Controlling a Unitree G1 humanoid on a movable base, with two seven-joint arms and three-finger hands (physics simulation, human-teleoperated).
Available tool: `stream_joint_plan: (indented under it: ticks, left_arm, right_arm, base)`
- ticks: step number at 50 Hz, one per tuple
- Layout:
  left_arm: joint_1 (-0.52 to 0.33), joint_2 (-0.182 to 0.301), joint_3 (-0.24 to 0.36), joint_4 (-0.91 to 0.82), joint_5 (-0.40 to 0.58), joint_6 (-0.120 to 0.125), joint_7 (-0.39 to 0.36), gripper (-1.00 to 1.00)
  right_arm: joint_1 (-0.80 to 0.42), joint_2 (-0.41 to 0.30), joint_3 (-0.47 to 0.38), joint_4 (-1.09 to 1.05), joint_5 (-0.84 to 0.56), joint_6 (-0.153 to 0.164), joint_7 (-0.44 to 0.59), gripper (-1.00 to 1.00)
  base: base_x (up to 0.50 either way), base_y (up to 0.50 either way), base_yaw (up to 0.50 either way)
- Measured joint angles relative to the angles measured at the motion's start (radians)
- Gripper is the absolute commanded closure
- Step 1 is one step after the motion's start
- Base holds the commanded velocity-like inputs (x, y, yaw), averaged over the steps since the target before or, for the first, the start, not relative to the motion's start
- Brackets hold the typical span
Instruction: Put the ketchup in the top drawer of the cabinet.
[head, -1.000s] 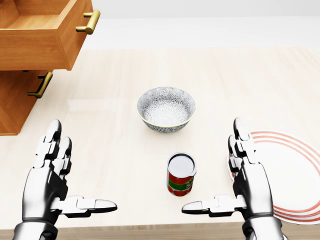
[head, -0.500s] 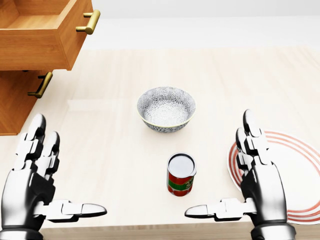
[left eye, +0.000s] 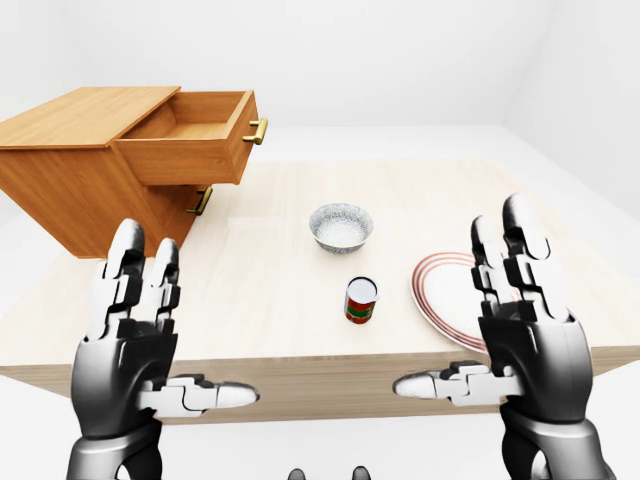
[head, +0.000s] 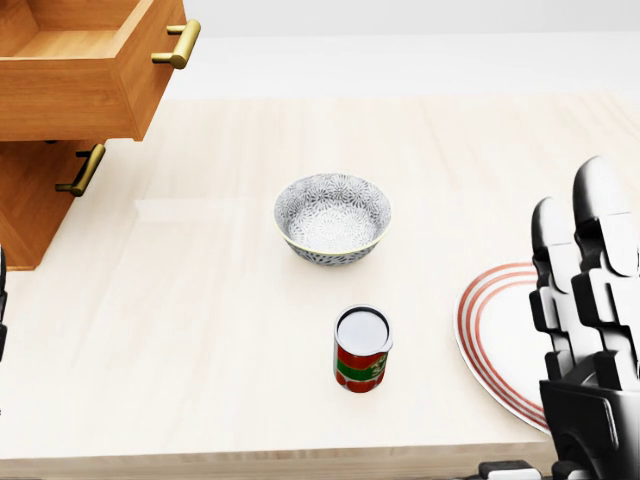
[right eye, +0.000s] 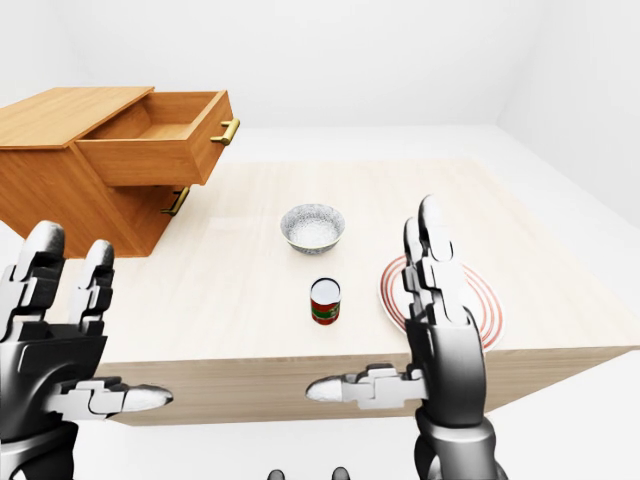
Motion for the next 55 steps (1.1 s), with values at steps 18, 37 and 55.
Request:
stream_joint_plan:
  ticks: [18,37,55]
  left_arm:
    - [0.053,-0.047,0.059,-0.071,-0.041,0.000,-0.067,-1.00]
    - [0.064,-0.058,0.073,-0.087,-0.047,0.000,-0.082,-1.00]
    - [0.060,-0.057,0.076,-0.082,-0.047,0.000,-0.081,-1.00]
  right_arm:
    - [0.060,-0.016,0.027,-0.072,-0.032,0.000,-0.002,-1.00]
    - [0.063,-0.009,0.018,-0.072,-0.029,0.000,0.006,-1.00]
    - [0.055,-0.002,0.003,-0.072,-0.021,0.000,0.011,-1.00]
  base:
    - [0.00,0.39,0.00]
    - [0.00,0.50,0.00]
    - [0.00,0.50,0.00]
